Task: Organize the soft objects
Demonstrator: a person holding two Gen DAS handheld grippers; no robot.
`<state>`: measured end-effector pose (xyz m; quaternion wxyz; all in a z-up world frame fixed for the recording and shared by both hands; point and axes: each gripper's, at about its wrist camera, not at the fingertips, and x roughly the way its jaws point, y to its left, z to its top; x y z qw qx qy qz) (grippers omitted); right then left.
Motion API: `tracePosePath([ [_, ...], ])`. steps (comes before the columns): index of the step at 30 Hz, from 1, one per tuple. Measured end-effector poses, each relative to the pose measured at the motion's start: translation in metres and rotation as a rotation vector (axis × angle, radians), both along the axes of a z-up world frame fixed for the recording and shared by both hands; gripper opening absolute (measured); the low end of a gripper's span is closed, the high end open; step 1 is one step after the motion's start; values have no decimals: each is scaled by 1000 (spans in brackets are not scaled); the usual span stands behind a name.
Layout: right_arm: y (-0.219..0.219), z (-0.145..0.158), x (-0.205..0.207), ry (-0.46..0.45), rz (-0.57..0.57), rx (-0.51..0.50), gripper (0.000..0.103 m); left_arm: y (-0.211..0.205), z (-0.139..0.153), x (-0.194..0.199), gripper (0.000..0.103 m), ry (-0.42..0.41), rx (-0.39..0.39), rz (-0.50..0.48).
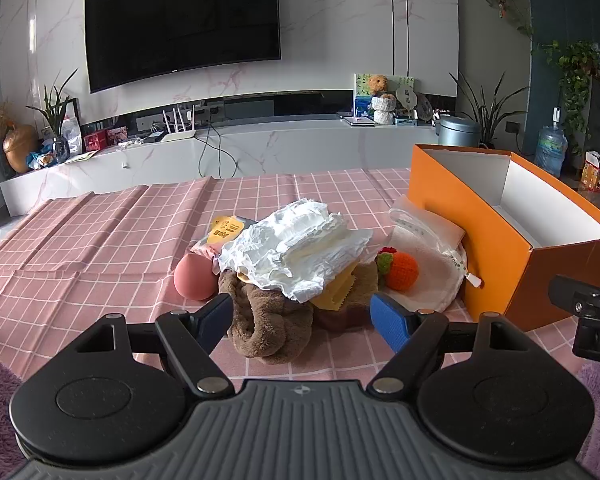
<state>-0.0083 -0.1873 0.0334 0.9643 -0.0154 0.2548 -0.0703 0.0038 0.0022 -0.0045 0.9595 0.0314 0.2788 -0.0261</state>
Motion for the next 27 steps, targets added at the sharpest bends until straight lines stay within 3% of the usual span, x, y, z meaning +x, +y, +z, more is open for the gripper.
tracePosePath([
  [27,0,-4,3,17,-4,0,100,1,-5,2,92,16,5,10],
])
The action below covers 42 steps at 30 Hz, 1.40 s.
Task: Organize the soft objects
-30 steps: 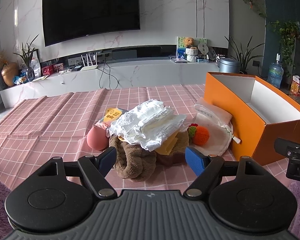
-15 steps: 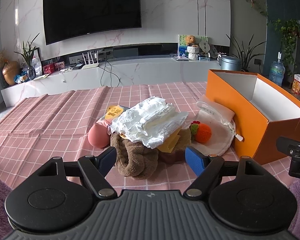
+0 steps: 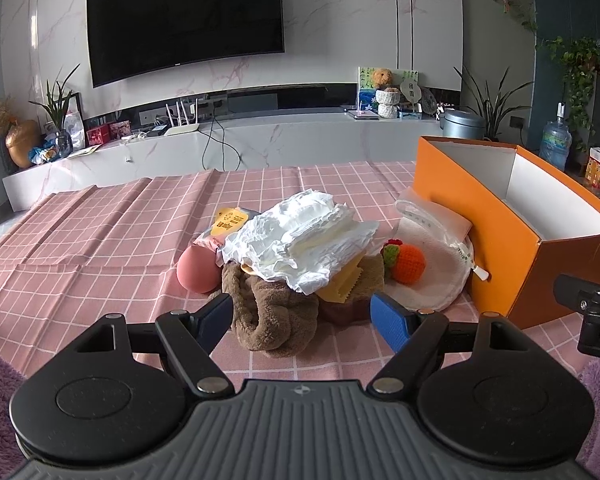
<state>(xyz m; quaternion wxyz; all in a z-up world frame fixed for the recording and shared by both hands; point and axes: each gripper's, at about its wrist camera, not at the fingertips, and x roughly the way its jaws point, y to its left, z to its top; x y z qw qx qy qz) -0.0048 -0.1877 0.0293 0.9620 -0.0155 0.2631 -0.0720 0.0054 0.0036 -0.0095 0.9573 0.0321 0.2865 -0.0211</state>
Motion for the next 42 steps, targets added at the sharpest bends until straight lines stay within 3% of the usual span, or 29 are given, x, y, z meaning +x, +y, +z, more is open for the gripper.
tracePosePath([
  [31,1,2,-1,-10,28,21,100,1,4,1,89,-5,-9,-20],
  [35,12,8,1,-17,101,-2,84,5,13,5,86,-8,-18,-33],
  [38,23,13,8,-20,176,-21,78,7,18,9,81,-17,7,-75],
  [42,32,19,26,2,273,-11,56,7,22,28,80,27,48,-147],
])
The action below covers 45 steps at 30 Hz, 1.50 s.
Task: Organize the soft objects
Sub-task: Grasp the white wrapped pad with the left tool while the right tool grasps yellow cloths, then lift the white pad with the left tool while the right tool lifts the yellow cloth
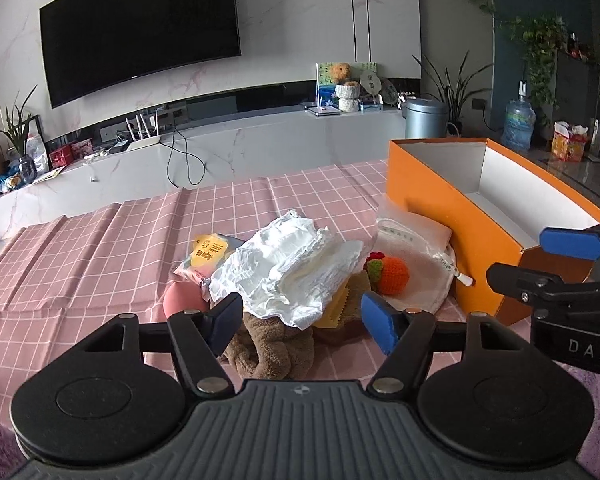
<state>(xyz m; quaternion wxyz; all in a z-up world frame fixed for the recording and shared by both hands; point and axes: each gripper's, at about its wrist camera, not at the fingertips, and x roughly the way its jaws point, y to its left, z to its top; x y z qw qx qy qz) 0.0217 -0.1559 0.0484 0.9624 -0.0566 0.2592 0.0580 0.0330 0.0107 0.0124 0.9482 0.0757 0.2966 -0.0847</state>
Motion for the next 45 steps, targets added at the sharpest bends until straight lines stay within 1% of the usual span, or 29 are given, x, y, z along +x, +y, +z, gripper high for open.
tracePosePath([
  [2,5,2,10,1,36,-2,54,2,0,11,80,16,23,-34],
  [4,11,2,21,9,67,-20,50,1,-1,22,82,22,57,-70],
  [6,16,-1,34,33,95,-33,40,-3,-4,30,85,12,115,-124],
  [7,18,-3,40,48,104,-32,38,-6,-7,33,91,-4,147,-158],
  [9,21,-8,52,75,128,-18,30,-11,-13,41,93,-21,205,-214],
  [10,25,-11,61,90,144,-16,28,-12,-17,44,93,-18,217,-234],
  [12,30,-18,75,123,175,-12,14,-11,-24,54,93,5,216,-254],
  [16,32,-32,96,166,184,11,13,-9,-39,65,93,41,226,-299],
  [18,34,-37,103,179,190,19,13,-11,-47,66,93,48,251,-313],
  [20,38,-42,107,183,197,19,13,-13,-54,67,93,33,286,-312],
  [22,41,-46,109,188,203,14,13,-14,-56,68,82,18,304,-309],
  [23,41,-48,109,185,205,10,14,-13,-54,68,78,17,298,-306],
  [25,43,-47,107,168,201,-1,15,-8,-50,69,59,29,267,-296],
  [26,43,-47,107,166,201,-8,16,-5,-49,69,53,35,245,-290],
  [27,42,-47,107,165,201,-10,16,0,-47,70,39,44,218,-283],
  [28,42,-47,107,166,200,-6,16,5,-44,71,31,59,184,-277],
  [29,42,-46,107,166,199,-2,16,9,-42,72,30,59,158,-261],
  [30,42,-45,107,165,198,2,16,12,-39,73,24,57,140,-241],
  [31,42,-43,107,165,197,7,18,16,-36,72,22,53,130,-218],
  [33,42,-39,106,168,199,21,28,24,-28,68,20,32,93,-179],
  [34,42,-35,105,168,203,32,30,28,-21,67,20,17,77,-152],
  [36,46,-29,107,169,217,48,43,37,-10,64,20,-4,49,-91],
  [37,49,-26,109,165,227,60,46,41,-6,65,20,-4,41,-60],
  [39,58,-22,113,168,256,83,63,47,-3,67,20,-6,25,-24],
  [42,74,-26,122,197,311,112,70,54,-5,69,19,10,1,13],
  [45,86,-38,133,229,318,117,71,61,-11,72,19,31,-30,35],
])
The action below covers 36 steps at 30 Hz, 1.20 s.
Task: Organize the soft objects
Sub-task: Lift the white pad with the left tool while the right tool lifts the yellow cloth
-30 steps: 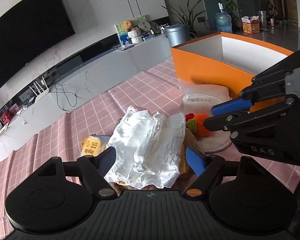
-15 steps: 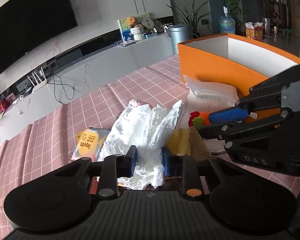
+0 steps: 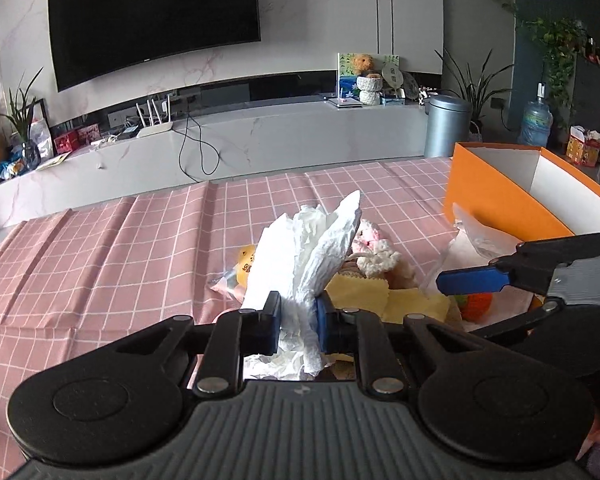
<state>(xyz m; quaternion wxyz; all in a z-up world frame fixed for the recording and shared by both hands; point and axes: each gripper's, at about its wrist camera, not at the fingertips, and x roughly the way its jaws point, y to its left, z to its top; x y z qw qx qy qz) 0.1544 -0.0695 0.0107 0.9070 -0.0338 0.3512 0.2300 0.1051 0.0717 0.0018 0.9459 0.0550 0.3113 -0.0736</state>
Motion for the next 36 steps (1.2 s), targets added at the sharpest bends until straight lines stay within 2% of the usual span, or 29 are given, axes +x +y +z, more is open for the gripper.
tracePosePath([
  [7,8,-28,19,105,-33,59,72,11,-9,4,20,38,-46,27],
  [8,8,-30,19,114,-29,68,64,10,-10,3,20,38,-48,24],
  [9,9,-31,18,114,-11,75,47,10,-11,1,20,36,-49,20],
  [10,11,-30,16,116,6,81,39,10,-11,1,20,35,-51,17],
  [12,16,-28,10,90,12,45,31,10,-12,0,20,35,-55,14],
  [16,17,-19,1,41,11,20,21,11,-10,-3,20,28,-59,14],
  [18,12,-10,-2,27,2,26,0,11,-8,-4,20,21,-59,15],
  [20,9,-2,-4,20,-5,27,0,11,-8,-6,20,16,-58,19],
  [25,0,22,-19,-77,-5,20,0,8,1,-11,20,-14,-45,15],
  [36,-38,82,-51,-222,-48,50,0,4,42,-35,20,-69,-73,14],
])
